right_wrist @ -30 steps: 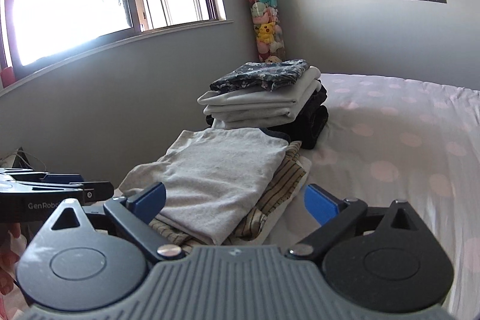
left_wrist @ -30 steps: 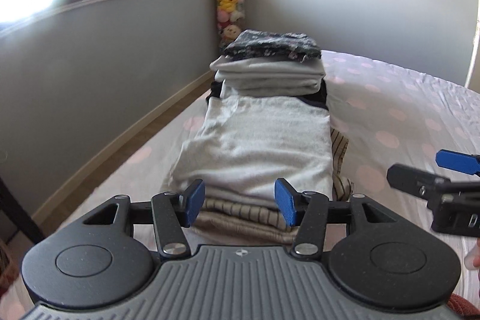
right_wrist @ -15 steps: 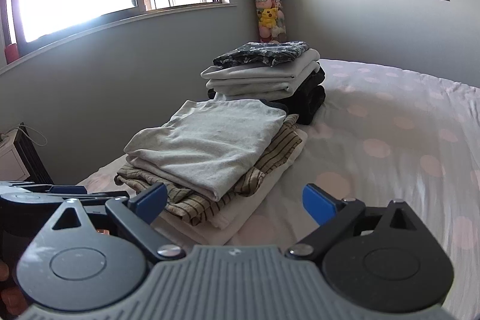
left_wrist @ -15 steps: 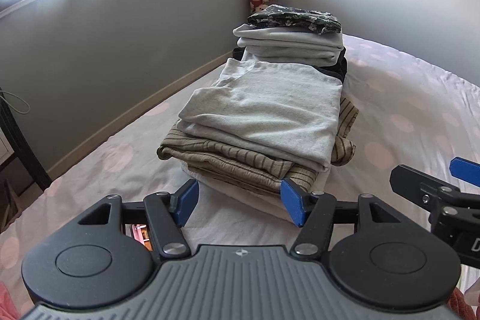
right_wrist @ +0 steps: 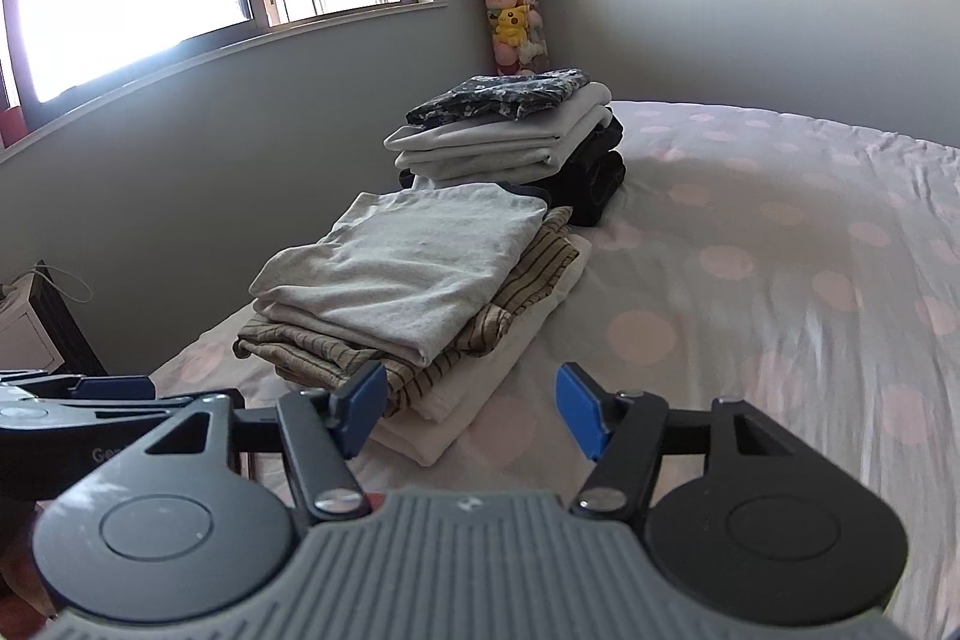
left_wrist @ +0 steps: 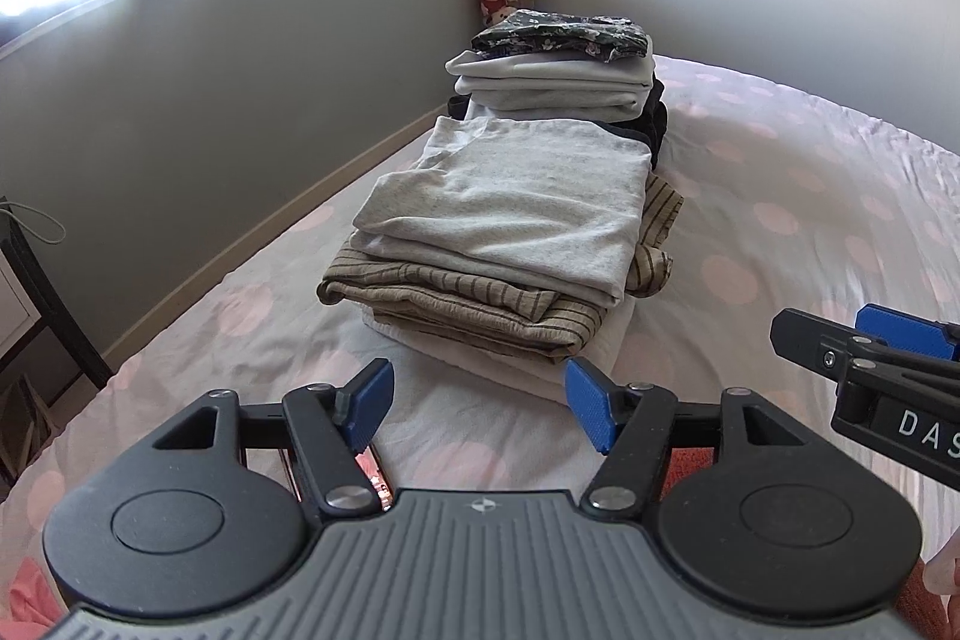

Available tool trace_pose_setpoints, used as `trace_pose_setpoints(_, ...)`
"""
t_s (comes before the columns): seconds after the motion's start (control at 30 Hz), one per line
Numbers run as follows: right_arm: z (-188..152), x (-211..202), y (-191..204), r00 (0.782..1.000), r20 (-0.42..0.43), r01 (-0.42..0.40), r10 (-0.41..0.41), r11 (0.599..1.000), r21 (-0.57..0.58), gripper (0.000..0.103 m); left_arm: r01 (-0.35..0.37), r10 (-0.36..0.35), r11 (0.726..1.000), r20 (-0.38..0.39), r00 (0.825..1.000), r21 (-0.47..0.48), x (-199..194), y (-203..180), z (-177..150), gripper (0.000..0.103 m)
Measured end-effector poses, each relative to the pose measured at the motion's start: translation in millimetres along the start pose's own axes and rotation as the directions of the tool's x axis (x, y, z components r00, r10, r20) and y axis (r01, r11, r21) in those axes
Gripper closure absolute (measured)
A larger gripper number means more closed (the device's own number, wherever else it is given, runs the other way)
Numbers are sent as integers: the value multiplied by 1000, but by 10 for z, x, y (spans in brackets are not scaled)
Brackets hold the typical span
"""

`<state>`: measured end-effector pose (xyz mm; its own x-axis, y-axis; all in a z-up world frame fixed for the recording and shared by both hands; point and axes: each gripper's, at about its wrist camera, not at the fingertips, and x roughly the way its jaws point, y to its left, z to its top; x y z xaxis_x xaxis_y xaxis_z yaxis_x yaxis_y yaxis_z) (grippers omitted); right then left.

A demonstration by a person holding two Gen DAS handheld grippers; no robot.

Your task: Fold clothes

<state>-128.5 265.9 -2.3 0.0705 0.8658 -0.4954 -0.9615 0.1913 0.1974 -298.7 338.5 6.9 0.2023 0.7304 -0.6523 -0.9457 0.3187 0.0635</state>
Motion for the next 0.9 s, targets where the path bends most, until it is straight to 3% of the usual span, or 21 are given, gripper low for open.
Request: trace_pose_setpoints(0.9, -17, -139, 117, 1000, 7, -26, 26, 1000, -18, 37, 14, -14, 1000, 9, 1000, 18, -161, 0, -59, 29)
